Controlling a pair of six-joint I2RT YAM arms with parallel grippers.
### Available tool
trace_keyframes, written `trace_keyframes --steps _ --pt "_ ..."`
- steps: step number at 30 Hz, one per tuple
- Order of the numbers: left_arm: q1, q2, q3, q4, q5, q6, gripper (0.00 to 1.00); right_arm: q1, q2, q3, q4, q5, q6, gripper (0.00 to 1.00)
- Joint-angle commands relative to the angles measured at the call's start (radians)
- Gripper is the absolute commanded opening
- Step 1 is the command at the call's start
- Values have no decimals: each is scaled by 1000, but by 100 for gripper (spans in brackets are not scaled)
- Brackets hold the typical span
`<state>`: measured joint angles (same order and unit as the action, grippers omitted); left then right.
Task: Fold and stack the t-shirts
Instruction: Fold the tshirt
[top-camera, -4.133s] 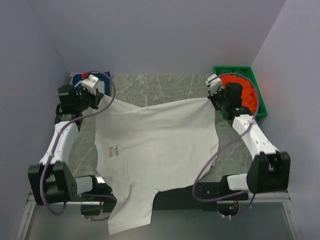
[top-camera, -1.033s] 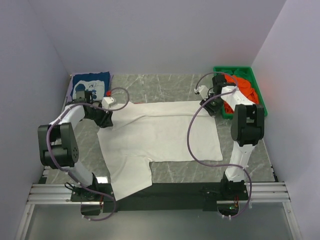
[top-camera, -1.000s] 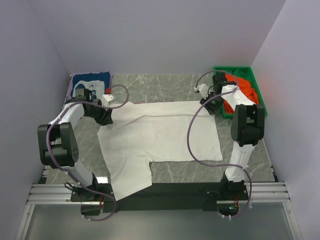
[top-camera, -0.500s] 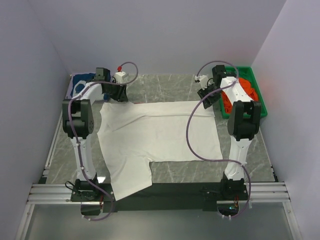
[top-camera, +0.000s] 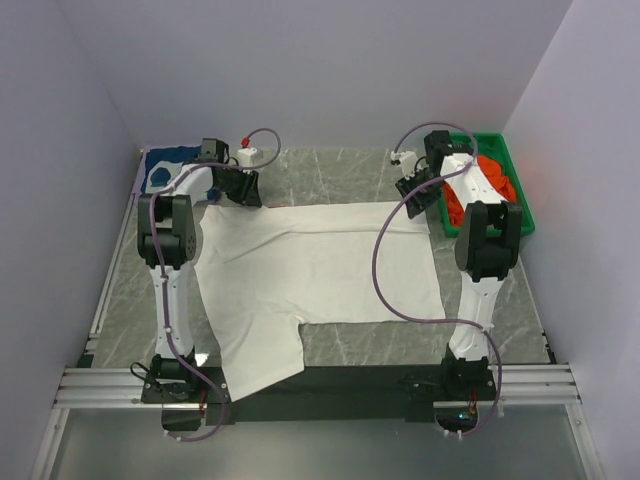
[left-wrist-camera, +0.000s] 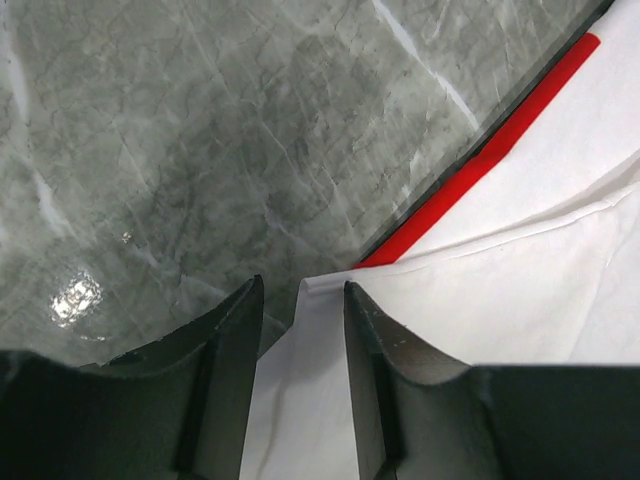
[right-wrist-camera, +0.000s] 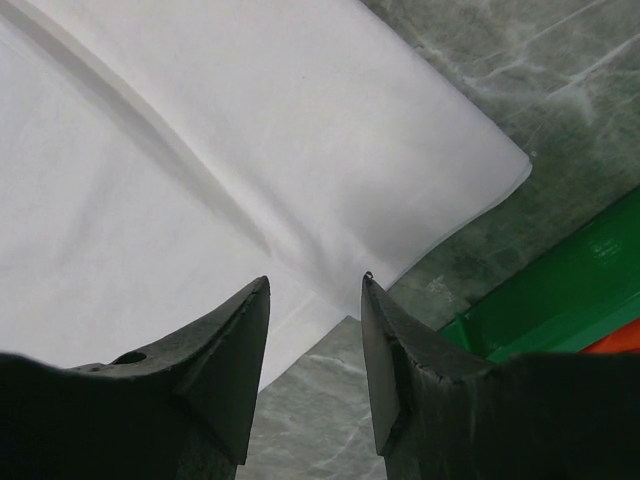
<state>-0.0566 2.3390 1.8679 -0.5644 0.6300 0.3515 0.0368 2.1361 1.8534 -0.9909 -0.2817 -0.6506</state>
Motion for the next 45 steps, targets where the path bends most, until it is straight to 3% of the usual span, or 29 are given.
trace_keyframes --steps 1,5,7,12,19,31,32,33,37,40,45 --pt "-9 26 50 -23 40 -16 42 0 -21 20 1 10 8 49" --pt "-9 28 54 -12 91 -29 37 0 -24 13 3 15 6 48" --pt "-11 31 60 -15 94 -28 20 2 -24 13 5 19 5 47" --pt "-11 -29 28 24 129 -26 2 0 -25 10 3 21 6 47" --pt "-11 -217 -93 96 189 -25 1 3 -47 -6 9 15 11 45" --pt "-32 -434 -370 26 205 87 1 5 -84 -49 26 10 28 42" --pt "-31 -443 -404 62 167 75 3 6 -87 -52 28 6 31 43" --pt "-31 -438 -406 67 146 73 16 8 -88 -54 28 4 34 43" --pt "-31 -368 -339 110 38 -26 36 17 -93 -68 34 6 42 45" --pt "-31 -285 -245 124 -36 -87 44 18 -91 -65 35 13 43 46" --pt "-31 -123 -67 77 -105 -140 43 20 -77 -43 26 21 43 46"
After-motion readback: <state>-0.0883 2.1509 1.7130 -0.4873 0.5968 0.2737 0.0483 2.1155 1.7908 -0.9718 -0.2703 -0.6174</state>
